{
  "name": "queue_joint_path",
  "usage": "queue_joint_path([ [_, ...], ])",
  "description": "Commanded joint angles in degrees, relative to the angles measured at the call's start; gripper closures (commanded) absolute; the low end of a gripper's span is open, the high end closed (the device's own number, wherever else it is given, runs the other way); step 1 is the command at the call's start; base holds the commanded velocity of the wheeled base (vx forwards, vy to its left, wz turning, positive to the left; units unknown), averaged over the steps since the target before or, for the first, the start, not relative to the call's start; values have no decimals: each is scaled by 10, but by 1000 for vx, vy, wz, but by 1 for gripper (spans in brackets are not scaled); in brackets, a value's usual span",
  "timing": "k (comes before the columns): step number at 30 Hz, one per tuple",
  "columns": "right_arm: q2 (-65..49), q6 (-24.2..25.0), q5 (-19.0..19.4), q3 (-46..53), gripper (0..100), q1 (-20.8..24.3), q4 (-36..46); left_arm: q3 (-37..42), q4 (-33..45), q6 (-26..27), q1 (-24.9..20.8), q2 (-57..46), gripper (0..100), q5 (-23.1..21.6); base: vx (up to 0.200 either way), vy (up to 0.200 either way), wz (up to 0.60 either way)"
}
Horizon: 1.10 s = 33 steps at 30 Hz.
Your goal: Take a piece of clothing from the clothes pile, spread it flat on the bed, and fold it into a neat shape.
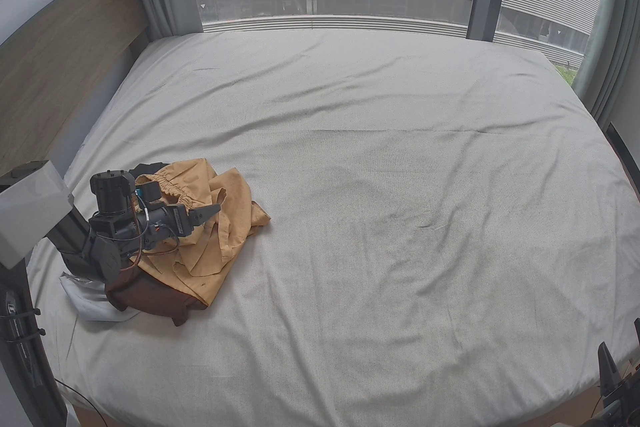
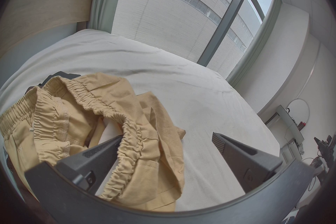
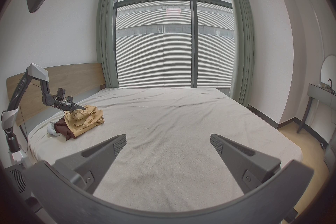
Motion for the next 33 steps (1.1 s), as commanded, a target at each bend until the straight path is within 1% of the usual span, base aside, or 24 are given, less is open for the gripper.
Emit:
queue_joint_path([
  [1, -7, 0, 0, 10, 0, 0, 0, -2, 0, 1, 7, 15, 0, 0, 0, 0, 0],
  [6, -7, 0, 0, 10, 0, 0, 0, -6, 1, 1, 10, 16, 0, 0, 0, 0, 0],
  [7, -7, 0, 0, 10, 0, -1, 0, -10, 1, 1, 10, 17, 100, 0, 0, 0, 0],
  [15, -7, 0, 0, 10, 0, -1, 0, -10, 1, 4, 11, 20, 100, 0, 0, 0, 0],
  [20, -7, 0, 0, 10, 0, -1, 0, 6, 1, 15, 11, 19, 100, -1, 0, 0, 0],
  [26, -7, 0, 0, 10, 0, -1, 0, 18, 0, 13, 11, 10, 100, -1, 0, 0, 0],
  [29, -7, 0, 0, 10, 0, -1, 0, 18, 4, -7, 9, -19, 100, -2, 0, 0, 0],
  [30, -6, 0, 0, 10, 0, -1, 0, 18, 5, -23, 6, -31, 100, -2, 0, 0, 0],
  [32, -6, 0, 0, 10, 0, -1, 0, 18, 11, -81, -2, -60, 100, -1, 0, 0, 0],
  [33, -6, 0, 0, 10, 0, -1, 0, 18, 11, -81, -2, -60, 100, -1, 0, 0, 0],
])
